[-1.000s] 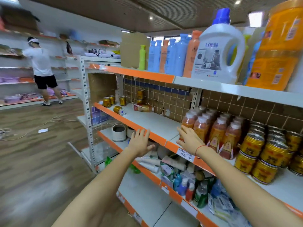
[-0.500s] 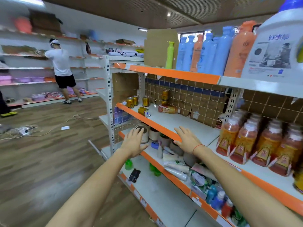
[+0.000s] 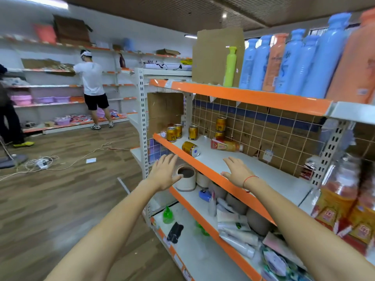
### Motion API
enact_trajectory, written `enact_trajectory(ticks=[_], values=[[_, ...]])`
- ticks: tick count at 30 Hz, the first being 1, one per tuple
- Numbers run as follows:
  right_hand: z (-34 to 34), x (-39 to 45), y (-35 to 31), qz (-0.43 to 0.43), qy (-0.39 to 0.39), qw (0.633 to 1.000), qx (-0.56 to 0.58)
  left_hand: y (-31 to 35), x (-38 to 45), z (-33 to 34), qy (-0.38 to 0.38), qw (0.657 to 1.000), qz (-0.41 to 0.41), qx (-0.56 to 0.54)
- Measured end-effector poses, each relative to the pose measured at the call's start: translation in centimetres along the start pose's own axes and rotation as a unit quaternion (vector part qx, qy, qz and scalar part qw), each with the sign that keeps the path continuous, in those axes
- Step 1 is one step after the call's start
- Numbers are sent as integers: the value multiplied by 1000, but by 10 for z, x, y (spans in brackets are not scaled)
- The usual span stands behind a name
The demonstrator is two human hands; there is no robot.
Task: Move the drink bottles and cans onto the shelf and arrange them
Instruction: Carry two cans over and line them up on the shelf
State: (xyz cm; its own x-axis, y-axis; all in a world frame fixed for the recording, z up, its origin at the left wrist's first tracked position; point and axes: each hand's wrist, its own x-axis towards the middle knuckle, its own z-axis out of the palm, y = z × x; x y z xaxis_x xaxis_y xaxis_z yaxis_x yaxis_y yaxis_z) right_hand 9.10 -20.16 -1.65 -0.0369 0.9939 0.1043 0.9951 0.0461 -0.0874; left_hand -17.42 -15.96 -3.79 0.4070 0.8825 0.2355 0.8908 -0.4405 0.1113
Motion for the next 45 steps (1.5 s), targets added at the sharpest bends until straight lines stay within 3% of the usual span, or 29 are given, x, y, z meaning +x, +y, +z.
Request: enact_trajectory(ticks=[13, 28, 37, 45], values=[[15, 140, 0, 6, -5, 1000, -3, -85, 90, 10, 12, 998, -50, -24], [45, 275, -67, 99, 11, 994, 38, -229, 240, 18, -25, 999, 18, -18], [46, 325, -42, 142, -6, 989, 31, -234, 311, 44, -40, 996, 67, -41], [47, 375, -12, 149, 0, 988, 38, -233, 371, 54, -38, 997, 57, -27]])
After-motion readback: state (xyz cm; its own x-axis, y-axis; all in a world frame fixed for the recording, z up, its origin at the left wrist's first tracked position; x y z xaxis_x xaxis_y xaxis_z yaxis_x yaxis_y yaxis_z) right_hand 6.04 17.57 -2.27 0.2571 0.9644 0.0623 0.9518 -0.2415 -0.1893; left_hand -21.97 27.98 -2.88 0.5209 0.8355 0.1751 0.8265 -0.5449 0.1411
